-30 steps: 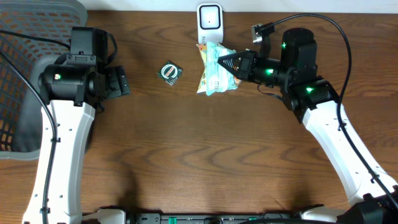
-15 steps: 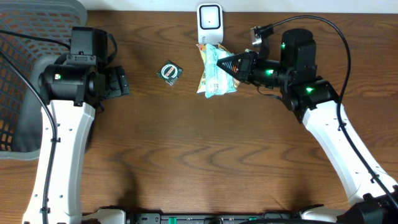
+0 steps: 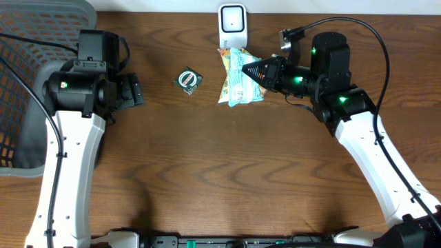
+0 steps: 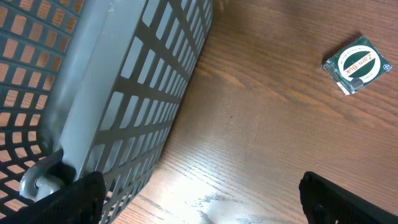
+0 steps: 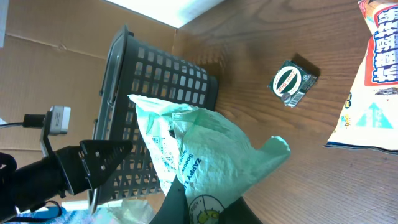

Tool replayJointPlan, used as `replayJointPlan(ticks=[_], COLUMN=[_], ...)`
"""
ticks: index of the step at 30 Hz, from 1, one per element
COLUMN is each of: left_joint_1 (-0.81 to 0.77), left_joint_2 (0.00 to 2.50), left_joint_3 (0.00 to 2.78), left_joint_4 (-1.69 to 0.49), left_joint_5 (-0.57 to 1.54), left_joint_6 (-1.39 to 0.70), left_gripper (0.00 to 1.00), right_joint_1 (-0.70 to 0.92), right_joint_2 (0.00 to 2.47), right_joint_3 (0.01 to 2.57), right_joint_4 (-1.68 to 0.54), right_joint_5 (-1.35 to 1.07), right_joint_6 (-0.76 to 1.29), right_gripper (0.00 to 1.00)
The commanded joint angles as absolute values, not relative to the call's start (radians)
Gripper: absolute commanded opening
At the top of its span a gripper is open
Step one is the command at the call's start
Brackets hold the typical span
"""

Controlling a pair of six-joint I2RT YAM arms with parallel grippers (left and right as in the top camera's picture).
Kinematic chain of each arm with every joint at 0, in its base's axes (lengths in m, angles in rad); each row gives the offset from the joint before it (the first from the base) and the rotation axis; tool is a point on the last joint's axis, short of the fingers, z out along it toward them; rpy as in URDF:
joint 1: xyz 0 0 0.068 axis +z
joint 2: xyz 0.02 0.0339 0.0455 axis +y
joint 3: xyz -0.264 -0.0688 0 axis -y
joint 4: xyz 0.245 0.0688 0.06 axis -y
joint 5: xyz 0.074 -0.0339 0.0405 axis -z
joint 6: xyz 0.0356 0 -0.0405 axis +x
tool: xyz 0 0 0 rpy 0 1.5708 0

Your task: Scan the item barcode

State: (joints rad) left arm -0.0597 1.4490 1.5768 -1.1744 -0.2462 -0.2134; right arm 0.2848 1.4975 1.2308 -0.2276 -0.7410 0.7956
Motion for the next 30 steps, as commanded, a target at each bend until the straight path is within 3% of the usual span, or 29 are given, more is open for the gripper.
replayJointPlan(ticks=[1, 8, 10, 15, 18, 24, 30], left_joint_1=[-0.054, -0.054, -0.054, -0.054, -0.054, -0.054, -0.054], left_joint_2=[1.442, 1.442, 1.442, 1.442, 1.442, 1.442, 1.442], left_joint_3=[1.586, 1.586, 1.586, 1.586, 1.586, 1.586, 1.586], left_joint_4=[-1.178, -1.178, -1.178, -1.178, -1.178, -1.178, -1.178], left_joint_5=[-0.263, -0.263, -0.263, -0.263, -0.263, -0.263, -0.263], left_joint_6=[-0.219, -0.22, -0.22, -0.219, -0.219, -0.219, -0.219], left_gripper=[0.98, 0.98, 0.98, 0.98, 0.98, 0.98, 0.98], right_joint_1=[0.29, 0.29, 0.29, 0.29, 0.29, 0.29, 0.303], right_joint_2=[1.491, 1.491, 1.491, 1.511, 1.549, 1.717, 1.838], right_joint_3=[1.237, 1.237, 1.237, 1.231, 1.223, 1.219, 1.219], right_joint_4=[-0.229, -0.284, -0.352, -0.645, -0.728, -0.822, -0.846], right_joint_5=[-0.739, -0.63, -0.497, 0.172, 0.381, 0.627, 0.645], right_joint_6=[0.776, 0.678, 0.618, 0.56, 0.56, 0.559, 0.498], right_gripper=[0.01, 0.01, 0.01, 0.01, 0.01, 0.01, 0.04])
